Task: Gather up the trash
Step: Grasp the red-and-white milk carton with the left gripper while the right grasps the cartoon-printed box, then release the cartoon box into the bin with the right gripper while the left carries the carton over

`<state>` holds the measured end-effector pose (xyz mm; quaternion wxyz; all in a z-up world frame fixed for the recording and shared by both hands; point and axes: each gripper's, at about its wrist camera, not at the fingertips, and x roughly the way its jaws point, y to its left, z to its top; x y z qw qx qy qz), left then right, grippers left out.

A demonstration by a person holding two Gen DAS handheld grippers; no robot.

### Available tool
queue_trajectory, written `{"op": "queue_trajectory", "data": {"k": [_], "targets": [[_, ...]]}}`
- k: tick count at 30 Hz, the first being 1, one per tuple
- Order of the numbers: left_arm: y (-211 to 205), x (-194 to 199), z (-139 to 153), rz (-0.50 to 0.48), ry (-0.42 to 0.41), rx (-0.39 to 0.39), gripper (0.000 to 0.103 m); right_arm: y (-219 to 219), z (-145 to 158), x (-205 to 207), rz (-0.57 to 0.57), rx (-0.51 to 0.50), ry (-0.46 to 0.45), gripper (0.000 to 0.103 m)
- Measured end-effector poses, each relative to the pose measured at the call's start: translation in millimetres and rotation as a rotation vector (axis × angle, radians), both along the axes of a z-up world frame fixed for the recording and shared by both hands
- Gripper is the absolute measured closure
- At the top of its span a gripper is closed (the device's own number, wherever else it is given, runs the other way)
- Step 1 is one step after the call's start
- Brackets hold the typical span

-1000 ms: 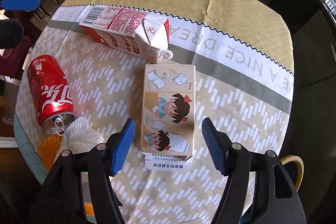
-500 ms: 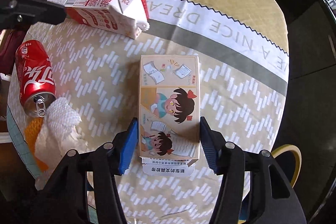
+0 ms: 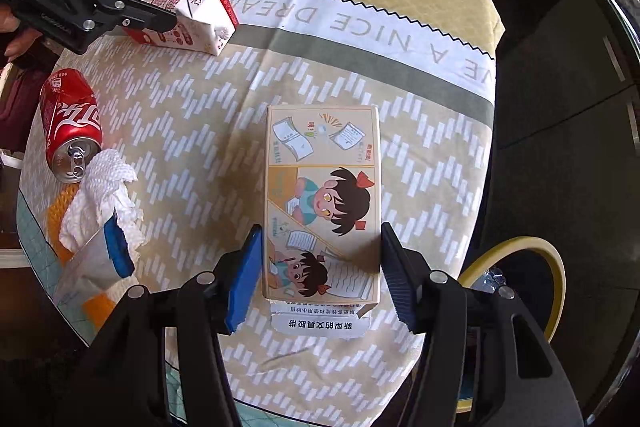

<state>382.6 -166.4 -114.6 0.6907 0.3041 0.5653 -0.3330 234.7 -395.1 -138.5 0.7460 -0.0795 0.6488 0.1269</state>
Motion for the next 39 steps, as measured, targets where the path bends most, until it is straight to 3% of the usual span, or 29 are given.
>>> {"op": "queue_trajectory", "data": {"k": [5,7,8,12,21,28,31,32,34,39], "targets": [[-1,-5,-11,-0.021,0.034,0.047,0.020,-5,0,5,-0.020,0.000,-0.009,0.046],[1,-7,-13,-0.014,0.061,0.032,0.037,-8,1,-5,-0.029,0.003,-0.021,0.046],[3,-8,-13,-0.008,0.068,0.026,0.052,-6,1,-9,-0.031,0.006,-0.024,0.046],[8,-17,-10,0.003,0.055,0.014,0.064,-9,3,-18,-0.061,0.023,-0.049,0.046],[16,-40,33,0.093,-0.054,-0.079,0.068,-125,16,-62,-0.289,0.018,-0.093,0.046],[1,-64,72,0.115,-0.101,-0.108,0.068,-218,-25,-81,-0.444,-0.016,-0.033,0.046],[-13,-80,87,0.104,-0.099,-0.128,0.068,-234,-45,-78,-0.456,0.012,-0.012,0.044],[-20,-86,90,0.097,-0.093,-0.136,0.068,-238,-51,-76,-0.461,0.012,-0.007,0.037],[-37,-99,97,0.078,-0.080,-0.147,0.068,-245,-56,-76,-0.481,0.018,-0.009,0.035],[-95,-134,105,-0.016,-0.039,-0.170,0.068,-259,-27,-101,-0.521,0.110,-0.095,0.035]]}}
